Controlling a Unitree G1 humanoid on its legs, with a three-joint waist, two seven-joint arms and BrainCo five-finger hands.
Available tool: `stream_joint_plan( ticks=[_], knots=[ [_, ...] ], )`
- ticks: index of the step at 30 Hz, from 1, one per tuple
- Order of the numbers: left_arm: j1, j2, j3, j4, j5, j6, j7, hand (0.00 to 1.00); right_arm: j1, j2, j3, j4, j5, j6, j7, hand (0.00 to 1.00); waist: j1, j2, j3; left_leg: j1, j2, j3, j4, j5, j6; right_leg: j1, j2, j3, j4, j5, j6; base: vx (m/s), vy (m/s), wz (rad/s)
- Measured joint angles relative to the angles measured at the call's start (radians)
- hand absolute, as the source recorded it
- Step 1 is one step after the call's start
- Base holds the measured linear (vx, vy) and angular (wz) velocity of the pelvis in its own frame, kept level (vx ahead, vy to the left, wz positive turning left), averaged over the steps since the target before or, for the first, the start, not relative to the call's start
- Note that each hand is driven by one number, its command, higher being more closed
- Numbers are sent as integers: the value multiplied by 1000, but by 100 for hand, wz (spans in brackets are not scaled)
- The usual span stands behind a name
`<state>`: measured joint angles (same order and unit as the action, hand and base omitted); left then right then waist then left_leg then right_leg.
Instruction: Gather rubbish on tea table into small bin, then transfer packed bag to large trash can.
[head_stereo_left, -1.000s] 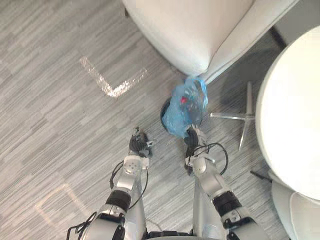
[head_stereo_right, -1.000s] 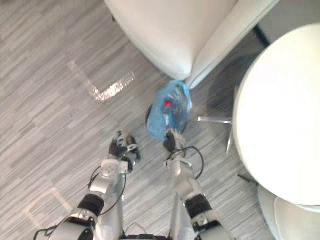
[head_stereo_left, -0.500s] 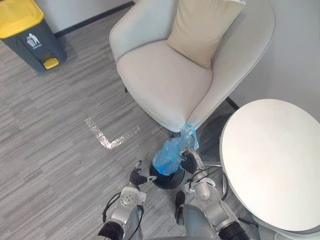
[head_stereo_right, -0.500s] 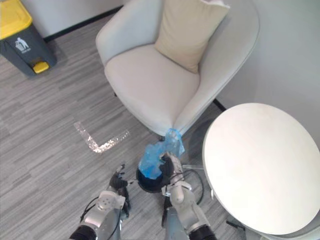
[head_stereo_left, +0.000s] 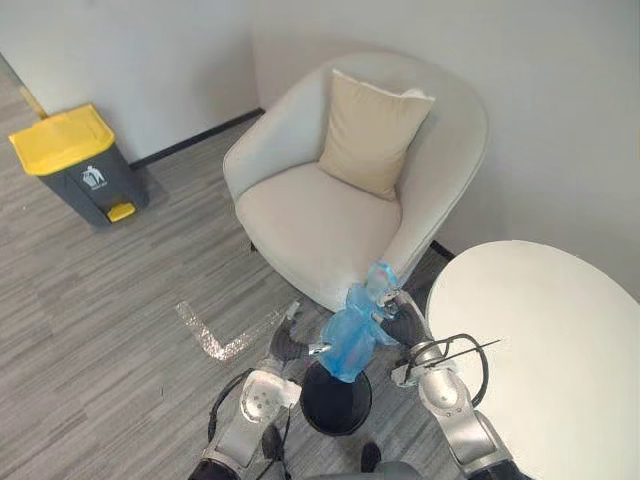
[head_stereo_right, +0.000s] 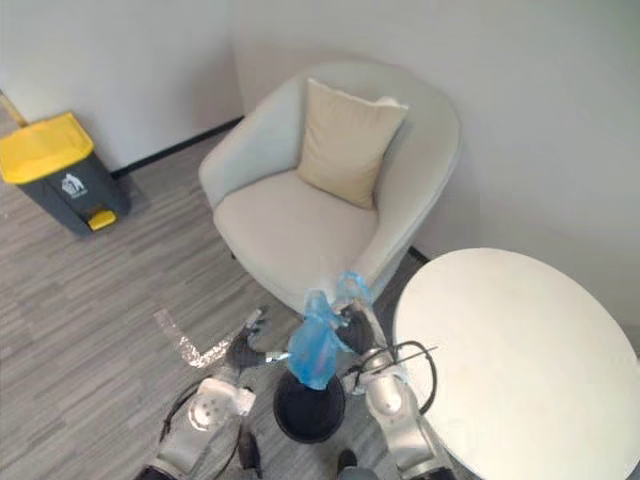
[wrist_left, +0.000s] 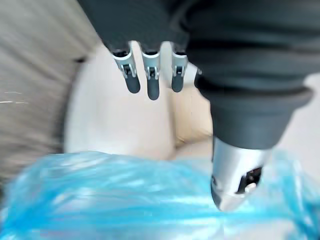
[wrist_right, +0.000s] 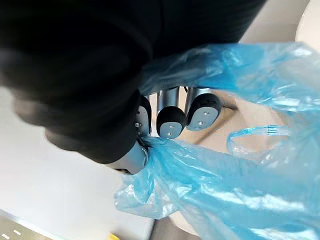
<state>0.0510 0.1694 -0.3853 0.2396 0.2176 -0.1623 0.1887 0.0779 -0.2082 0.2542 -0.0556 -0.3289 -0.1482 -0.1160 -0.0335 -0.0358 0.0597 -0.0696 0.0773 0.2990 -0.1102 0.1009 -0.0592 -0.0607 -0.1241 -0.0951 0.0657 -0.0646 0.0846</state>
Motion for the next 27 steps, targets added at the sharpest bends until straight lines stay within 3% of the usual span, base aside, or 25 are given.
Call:
stream_joint_plan(
  ticks=[2, 12, 19, 27],
  knots=[
    [0, 9, -18, -7, 13, 0, 1, 0, 0, -2, 6, -16, 29, -2, 7, 100, -15, -1, -7, 5, 0, -4, 0, 3, 0, 7, 0, -1, 0, -1, 2, -55, 15, 2],
    [-25, 13, -113, -106, 92, 0, 11, 0, -62, -30, 75, -57, 155, -11, 36, 100, -24, -4, -56, 4, -3, -2, 0, 24, 8, 3, 7, 13, -1, 7, -2, 0, 2, 0],
    [-89, 2, -123, -107, 214, 12, 74, 0, -86, -27, 109, -97, 199, -12, 35, 100, -26, -7, -73, 5, -4, 6, -1, 31, 14, -5, 7, 22, 1, 12, -2, -9, 6, -2],
    [-90, -29, -142, -107, 221, 22, 71, 0, -110, 31, 117, -108, 253, -11, 34, 100, -30, -13, -88, 5, -8, 13, -1, 37, 19, -9, 4, 31, 0, 12, -2, -8, 6, -2]
  ],
)
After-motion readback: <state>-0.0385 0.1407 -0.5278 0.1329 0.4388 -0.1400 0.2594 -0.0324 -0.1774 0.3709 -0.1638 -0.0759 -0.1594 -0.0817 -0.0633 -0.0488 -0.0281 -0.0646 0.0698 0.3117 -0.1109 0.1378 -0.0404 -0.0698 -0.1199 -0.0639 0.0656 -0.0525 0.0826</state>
